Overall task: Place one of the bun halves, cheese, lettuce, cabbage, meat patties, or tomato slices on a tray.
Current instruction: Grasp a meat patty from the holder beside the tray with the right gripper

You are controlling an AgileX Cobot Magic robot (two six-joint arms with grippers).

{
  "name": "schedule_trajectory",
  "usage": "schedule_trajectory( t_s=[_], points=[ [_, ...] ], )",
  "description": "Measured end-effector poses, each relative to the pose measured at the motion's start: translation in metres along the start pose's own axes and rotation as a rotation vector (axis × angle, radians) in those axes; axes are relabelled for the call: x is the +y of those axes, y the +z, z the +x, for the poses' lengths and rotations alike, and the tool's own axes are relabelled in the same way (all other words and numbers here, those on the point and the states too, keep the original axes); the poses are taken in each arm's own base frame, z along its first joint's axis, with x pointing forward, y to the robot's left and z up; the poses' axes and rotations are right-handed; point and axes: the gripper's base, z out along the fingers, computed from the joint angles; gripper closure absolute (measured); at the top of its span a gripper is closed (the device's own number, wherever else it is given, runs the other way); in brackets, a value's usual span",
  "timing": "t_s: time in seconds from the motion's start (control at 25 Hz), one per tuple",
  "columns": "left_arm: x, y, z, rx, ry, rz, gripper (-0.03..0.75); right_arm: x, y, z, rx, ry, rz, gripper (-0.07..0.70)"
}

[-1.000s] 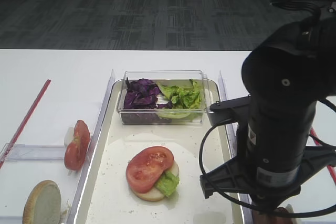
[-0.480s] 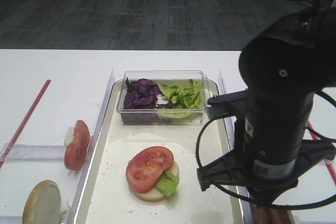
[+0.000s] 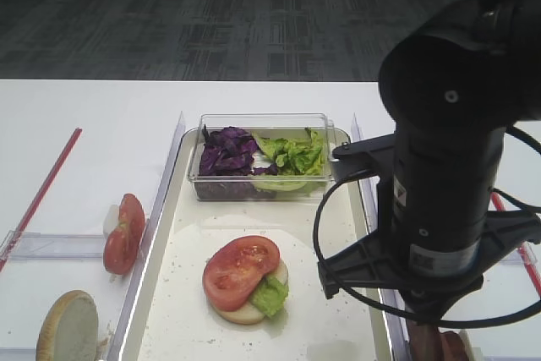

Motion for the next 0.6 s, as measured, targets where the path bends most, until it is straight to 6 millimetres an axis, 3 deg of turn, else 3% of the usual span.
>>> schedule_trajectory(
  t_s=[0.6],
  points=[
    [0.0000, 0.0000, 0.0000, 0.000, 0.000, 0.000, 0.170, 0.0000, 0.0000, 0.0000, 0.000, -0.010, 0.000, 0.520]
  ],
)
